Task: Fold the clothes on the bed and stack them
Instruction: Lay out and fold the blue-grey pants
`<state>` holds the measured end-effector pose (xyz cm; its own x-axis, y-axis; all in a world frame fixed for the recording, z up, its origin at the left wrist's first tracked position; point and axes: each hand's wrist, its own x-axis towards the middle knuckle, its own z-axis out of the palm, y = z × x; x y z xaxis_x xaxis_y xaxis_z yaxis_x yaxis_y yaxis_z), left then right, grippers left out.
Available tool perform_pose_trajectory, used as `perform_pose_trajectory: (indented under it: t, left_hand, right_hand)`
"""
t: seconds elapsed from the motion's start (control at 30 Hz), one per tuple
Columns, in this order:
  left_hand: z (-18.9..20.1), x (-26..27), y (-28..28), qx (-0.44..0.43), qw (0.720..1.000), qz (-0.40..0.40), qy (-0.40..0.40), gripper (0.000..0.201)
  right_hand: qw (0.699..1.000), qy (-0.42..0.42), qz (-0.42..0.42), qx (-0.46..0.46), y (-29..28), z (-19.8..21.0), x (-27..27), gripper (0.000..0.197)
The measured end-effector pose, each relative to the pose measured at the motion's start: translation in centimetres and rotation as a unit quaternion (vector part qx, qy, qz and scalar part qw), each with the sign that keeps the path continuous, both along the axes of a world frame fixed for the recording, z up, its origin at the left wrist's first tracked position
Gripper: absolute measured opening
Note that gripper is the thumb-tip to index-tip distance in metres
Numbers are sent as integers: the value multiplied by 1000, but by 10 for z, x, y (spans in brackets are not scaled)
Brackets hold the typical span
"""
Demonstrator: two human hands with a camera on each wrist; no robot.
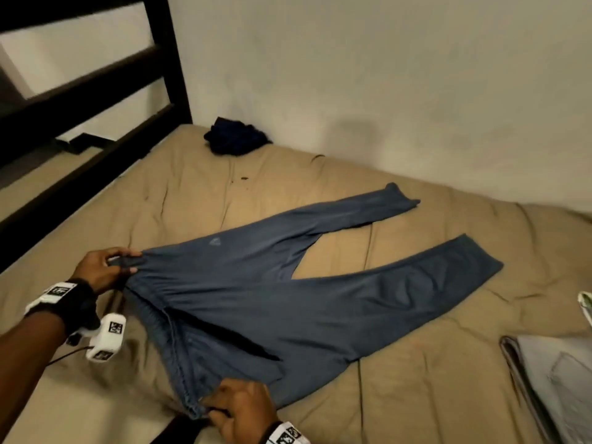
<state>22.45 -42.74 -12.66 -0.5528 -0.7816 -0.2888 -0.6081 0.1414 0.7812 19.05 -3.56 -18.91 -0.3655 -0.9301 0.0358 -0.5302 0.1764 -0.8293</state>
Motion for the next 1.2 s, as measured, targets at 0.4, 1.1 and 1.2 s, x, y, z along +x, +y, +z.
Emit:
perform_pose_trajectory:
  t: [0.4,1.1,1.2]
  left_hand:
    - [-101,18,-44,-32,983,148,-106,49]
    - [-86,-21,-37,45,975,75,-205,91]
    - [-98,-16,-49,43,977,67,-196,67]
  right_hand:
    - [972,72,185,123,-78,-31,-2,53]
    - [968,99,-104,205,-166,8,-250,18]
    - [928,274,-50,246,-222,8,-311,34]
